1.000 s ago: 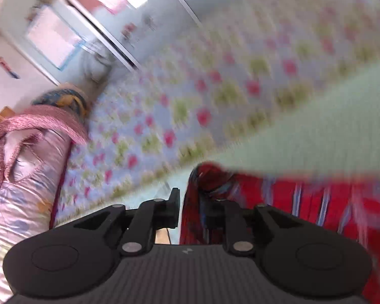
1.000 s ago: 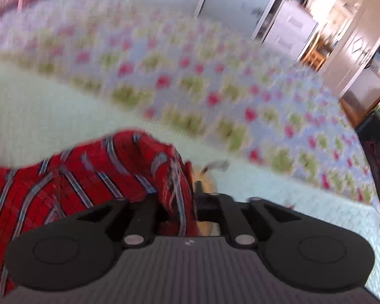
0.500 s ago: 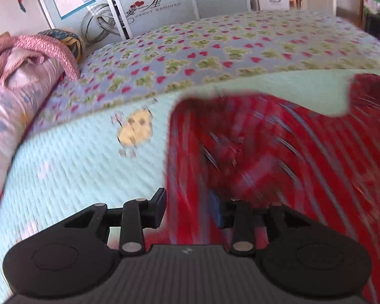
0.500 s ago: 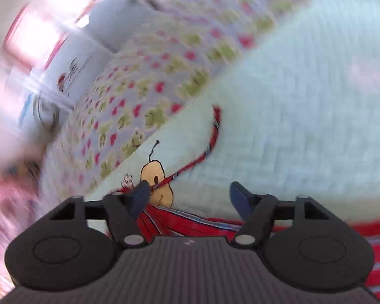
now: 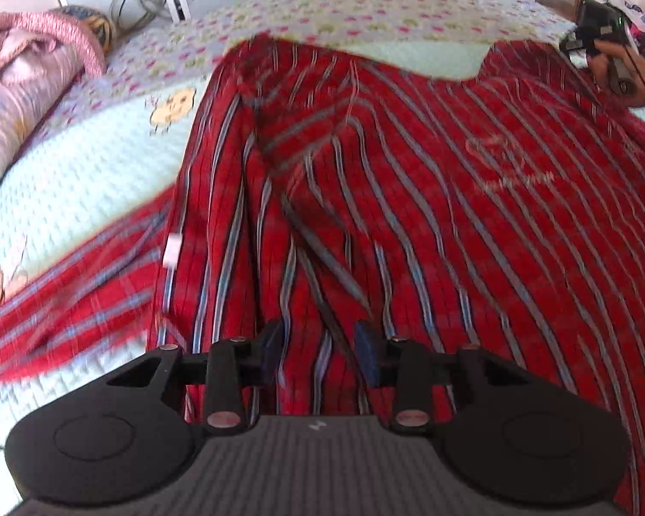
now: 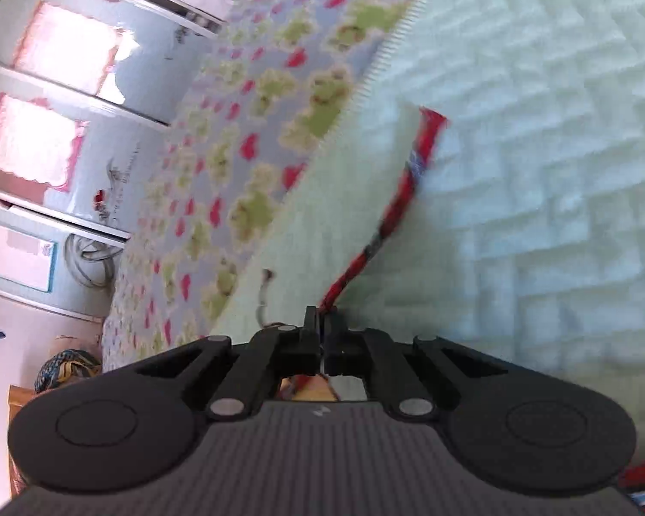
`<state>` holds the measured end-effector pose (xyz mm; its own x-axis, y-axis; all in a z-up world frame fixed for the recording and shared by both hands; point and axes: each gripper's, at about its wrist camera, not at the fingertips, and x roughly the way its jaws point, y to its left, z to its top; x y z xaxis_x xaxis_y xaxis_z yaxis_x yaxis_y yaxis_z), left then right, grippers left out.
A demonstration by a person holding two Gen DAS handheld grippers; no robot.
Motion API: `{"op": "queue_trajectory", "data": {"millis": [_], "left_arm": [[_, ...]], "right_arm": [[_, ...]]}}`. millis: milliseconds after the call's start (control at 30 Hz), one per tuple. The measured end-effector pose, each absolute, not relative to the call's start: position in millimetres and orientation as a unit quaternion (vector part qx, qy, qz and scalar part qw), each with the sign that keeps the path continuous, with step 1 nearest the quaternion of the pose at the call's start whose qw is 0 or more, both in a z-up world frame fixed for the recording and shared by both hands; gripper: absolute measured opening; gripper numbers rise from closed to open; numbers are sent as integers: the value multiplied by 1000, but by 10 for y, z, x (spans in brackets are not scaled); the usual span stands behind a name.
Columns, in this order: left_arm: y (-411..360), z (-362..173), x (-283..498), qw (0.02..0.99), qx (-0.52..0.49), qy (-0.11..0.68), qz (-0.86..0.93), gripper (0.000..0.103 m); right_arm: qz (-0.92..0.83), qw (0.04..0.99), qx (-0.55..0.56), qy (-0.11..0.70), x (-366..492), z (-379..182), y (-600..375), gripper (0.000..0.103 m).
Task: Fold clothes
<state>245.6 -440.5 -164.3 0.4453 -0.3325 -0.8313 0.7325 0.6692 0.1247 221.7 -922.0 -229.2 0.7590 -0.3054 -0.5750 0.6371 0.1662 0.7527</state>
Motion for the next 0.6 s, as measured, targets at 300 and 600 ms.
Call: {"op": "queue_trajectory", "data": {"millis": [300, 600], "left_arm": [[-4318, -1678, 2402, 817, 212, 443, -302, 40], [-4211, -1512, 2192, 820, 185, 450, -300, 40]], "right_arm": [[-124, 933, 292, 169, 2968, -1039, -7632, 1], [-51, 937, 109, 327, 3722, -1662, -5275, 2]]}}
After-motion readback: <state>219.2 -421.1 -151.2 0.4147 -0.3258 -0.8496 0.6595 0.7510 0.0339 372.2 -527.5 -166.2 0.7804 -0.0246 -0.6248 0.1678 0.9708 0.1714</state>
